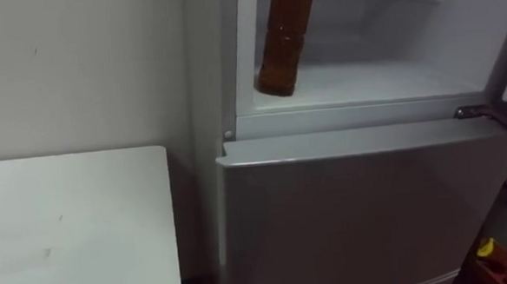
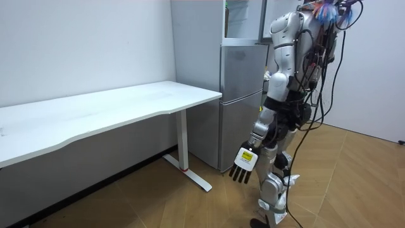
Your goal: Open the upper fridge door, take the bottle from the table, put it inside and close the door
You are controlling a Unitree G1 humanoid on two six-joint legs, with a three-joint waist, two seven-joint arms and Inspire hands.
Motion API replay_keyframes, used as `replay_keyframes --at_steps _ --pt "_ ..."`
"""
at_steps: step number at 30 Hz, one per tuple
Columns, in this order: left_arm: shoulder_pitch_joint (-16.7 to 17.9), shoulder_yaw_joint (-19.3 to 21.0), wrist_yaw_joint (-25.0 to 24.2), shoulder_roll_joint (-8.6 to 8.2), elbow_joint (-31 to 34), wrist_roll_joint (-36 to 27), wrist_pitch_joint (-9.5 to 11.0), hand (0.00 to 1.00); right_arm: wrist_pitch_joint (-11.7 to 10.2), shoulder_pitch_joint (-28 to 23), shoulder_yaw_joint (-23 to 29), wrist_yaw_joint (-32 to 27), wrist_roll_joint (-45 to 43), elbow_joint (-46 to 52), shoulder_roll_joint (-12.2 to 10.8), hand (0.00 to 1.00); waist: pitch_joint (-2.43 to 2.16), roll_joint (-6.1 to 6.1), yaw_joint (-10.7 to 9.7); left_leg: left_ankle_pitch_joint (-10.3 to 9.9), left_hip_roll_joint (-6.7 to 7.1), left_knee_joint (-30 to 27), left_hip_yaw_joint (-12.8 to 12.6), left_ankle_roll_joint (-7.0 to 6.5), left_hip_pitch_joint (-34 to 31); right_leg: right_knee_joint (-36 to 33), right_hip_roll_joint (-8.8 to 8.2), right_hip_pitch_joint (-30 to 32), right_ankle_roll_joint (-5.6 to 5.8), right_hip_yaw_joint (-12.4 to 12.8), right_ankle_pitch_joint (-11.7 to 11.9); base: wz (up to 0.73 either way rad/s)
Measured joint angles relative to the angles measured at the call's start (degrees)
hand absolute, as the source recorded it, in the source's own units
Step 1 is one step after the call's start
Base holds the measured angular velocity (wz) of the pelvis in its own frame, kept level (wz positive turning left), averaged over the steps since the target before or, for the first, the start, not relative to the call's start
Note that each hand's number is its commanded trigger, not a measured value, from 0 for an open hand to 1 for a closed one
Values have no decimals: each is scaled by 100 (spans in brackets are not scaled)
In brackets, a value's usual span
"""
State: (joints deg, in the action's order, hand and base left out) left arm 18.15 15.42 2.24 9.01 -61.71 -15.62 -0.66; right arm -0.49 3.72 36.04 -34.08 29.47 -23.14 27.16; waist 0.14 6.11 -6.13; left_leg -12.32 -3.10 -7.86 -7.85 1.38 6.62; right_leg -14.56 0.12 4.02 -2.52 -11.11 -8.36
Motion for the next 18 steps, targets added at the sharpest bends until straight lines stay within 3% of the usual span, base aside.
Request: replay_keyframes --at_steps 5,15,18 --pt "24 -8 -12 3 -22 6 -1 0 -119 91 -10 -545 -900 808 8 0 3 26 43 0 -1 5 -2 0 11 0 10 -2 1 11 7 0" --pt "35 8 -57 -44 -65 5 103 0 -26 75 -507 -1132 -1222 1479 5 0 3 -61 123 16 -10 8 -53 17 -70 -63 11 158 27 91 -7 -6" --pt "12 37 -69 -57 -210 2 176 0 79 71 -685 -1160 -1227 1784 5 0 11 -89 147 23 1 7 -101 20 -100 -144 23 247 -41 164 24 -12"
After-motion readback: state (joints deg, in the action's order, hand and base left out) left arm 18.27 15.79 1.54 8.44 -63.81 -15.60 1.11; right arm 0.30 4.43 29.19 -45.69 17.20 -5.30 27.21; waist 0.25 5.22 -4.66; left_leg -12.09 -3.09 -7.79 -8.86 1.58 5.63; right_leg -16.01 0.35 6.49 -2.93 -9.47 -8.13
